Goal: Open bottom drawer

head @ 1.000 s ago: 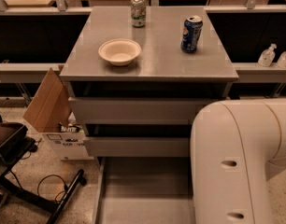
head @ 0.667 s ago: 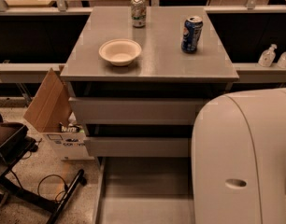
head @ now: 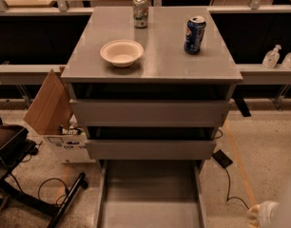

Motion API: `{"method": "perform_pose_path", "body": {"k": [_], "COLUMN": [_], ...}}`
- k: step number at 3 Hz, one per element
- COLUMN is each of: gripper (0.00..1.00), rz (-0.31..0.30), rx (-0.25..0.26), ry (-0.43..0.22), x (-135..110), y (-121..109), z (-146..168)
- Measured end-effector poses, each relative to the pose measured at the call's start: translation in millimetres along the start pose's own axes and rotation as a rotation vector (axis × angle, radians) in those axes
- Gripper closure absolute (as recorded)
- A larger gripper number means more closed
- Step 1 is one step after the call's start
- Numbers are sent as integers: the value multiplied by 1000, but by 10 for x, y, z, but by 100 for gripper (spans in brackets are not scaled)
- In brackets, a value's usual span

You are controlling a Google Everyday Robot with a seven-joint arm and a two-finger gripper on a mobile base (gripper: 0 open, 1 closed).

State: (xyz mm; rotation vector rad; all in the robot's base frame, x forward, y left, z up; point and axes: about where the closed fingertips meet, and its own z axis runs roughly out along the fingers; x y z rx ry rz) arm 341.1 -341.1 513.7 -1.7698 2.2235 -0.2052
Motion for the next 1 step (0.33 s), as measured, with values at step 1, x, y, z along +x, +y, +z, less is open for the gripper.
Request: {"method": "perform_pose_path", "body": {"k": [1], "gripper": [84], "rz": [81], "rx": [159], "ry": [-76], "x": [316], "y": [0], "z": [-590]}}
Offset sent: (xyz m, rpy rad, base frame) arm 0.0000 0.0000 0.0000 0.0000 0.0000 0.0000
